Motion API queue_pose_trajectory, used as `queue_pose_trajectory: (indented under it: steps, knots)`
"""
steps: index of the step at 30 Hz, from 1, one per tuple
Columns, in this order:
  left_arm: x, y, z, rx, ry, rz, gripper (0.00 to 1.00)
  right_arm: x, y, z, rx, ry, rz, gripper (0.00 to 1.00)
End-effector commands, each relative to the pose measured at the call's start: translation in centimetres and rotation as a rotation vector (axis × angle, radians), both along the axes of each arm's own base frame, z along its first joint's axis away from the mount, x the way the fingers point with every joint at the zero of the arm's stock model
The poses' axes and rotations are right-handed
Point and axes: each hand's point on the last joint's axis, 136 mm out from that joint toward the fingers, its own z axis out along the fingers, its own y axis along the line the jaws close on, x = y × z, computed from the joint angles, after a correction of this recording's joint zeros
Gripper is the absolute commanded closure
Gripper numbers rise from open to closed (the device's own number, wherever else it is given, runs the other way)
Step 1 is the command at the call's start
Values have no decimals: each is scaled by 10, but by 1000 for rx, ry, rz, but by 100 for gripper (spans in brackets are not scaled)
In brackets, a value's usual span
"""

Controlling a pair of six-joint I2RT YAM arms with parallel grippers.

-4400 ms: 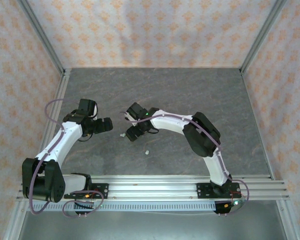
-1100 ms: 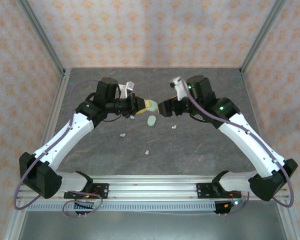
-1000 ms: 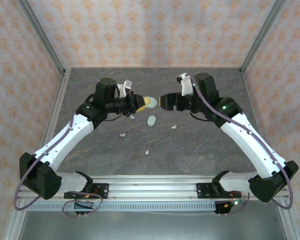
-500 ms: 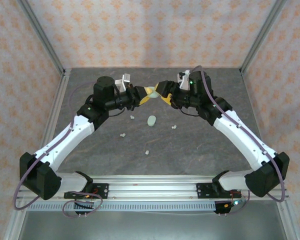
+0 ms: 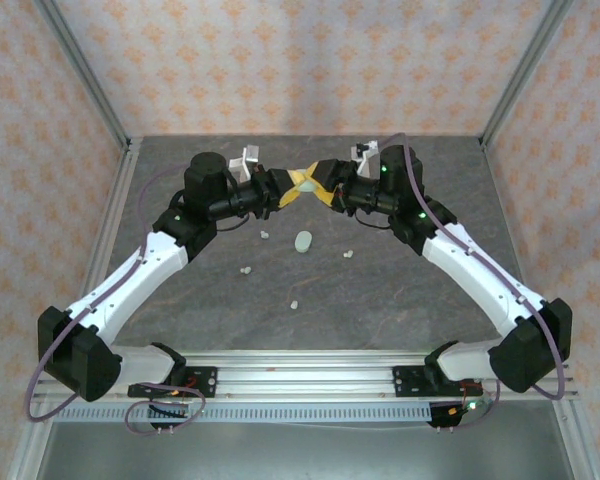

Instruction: Insert the wireless bluetooth earbuds into the charging case

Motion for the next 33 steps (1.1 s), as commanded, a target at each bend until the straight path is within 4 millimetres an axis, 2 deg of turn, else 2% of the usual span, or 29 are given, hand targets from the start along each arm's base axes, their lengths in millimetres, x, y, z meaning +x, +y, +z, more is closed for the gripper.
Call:
queue_pose_trajectory:
  steps: [1, 9, 13, 16, 19, 22, 26, 28, 30, 32, 33]
  knots:
    - [-4, -1, 24, -52, -71, -9, 100, -7, 4, 15, 63, -28, 41, 62]
    - [-3, -1, 19, -22, -63, -7, 100, -7, 5, 23, 105, -33, 51, 83]
    - [-5, 4, 14, 76, -90, -6, 82, -7, 3, 27, 122, -29, 54, 87]
    - [-6, 10, 13, 173, -148, -4, 63, -7, 0, 30, 129, -27, 51, 88]
    - [-7, 17, 14, 262, -205, -11, 53, -6, -7, 32, 129, -22, 47, 87]
    - [-9, 23, 20, 332, -293, -28, 48, -3, -19, 31, 122, -9, 34, 88]
    - [-16, 31, 38, 433, -522, -40, 45, -4, -31, 33, 103, -4, 34, 88]
    - [-28, 32, 57, 483, -761, -58, 43, -9, -33, 34, 87, -3, 55, 88]
    - [-46, 30, 65, 539, -1016, -95, 40, -14, -32, 34, 68, 0, 84, 87]
    - [-63, 27, 56, 606, -1188, -164, 35, -20, -31, 32, 48, 2, 111, 87]
    - [-64, 28, 48, 650, -1199, -194, 33, -22, -31, 30, 38, 3, 122, 87]
